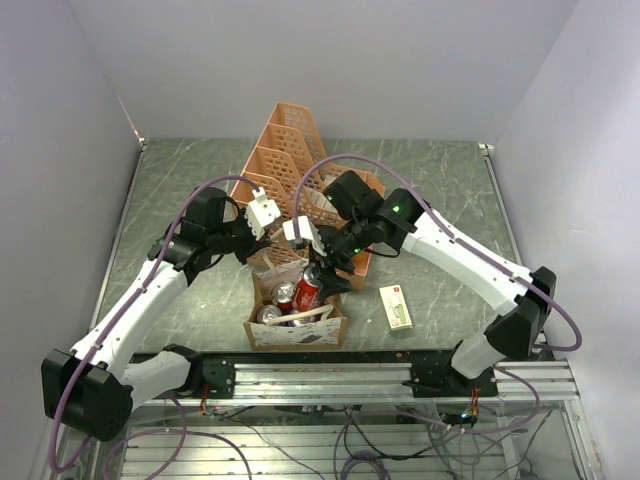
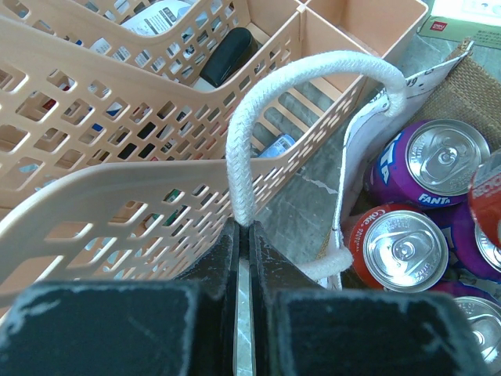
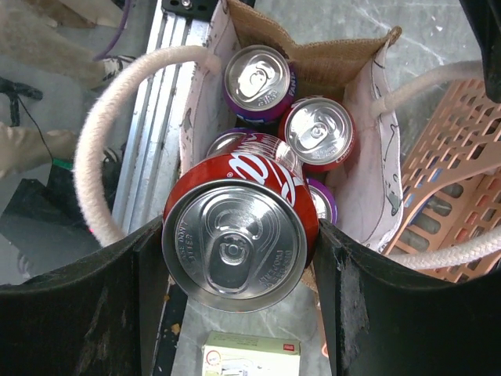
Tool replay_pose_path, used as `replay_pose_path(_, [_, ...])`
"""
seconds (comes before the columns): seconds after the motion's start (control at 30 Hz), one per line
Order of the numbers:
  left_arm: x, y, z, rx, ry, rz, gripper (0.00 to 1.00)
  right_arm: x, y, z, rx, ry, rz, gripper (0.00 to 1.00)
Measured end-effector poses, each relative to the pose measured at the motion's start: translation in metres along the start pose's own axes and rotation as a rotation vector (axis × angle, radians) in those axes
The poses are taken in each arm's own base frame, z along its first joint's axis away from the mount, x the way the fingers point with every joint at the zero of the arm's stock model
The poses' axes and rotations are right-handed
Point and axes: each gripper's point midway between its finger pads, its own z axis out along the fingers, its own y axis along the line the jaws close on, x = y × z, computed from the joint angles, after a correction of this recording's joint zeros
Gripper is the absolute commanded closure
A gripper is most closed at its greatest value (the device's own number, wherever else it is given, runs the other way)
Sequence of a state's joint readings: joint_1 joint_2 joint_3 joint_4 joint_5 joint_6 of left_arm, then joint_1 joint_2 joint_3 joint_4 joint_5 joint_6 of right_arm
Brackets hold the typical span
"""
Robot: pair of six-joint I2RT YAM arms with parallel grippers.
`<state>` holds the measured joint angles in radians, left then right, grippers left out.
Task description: Place the beverage into the canvas bag
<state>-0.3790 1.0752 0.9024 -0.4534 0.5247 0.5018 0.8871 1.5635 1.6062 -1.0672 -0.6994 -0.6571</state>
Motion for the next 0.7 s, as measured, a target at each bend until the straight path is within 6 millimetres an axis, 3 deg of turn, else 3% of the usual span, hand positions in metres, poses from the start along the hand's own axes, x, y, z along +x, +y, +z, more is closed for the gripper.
replay_pose_path(0.23, [0.000,0.000,0.000,0.000,0.000,0.000,0.93,0.015,-0.009,0.012,-0.002,0.057,0.028,1.00])
replay_pose_path(0.7, [0.000,0.000,0.000,0.000,0.000,0.001,0.93,0.033,-0.008,0.005,0.028,0.147,0.056,1.00])
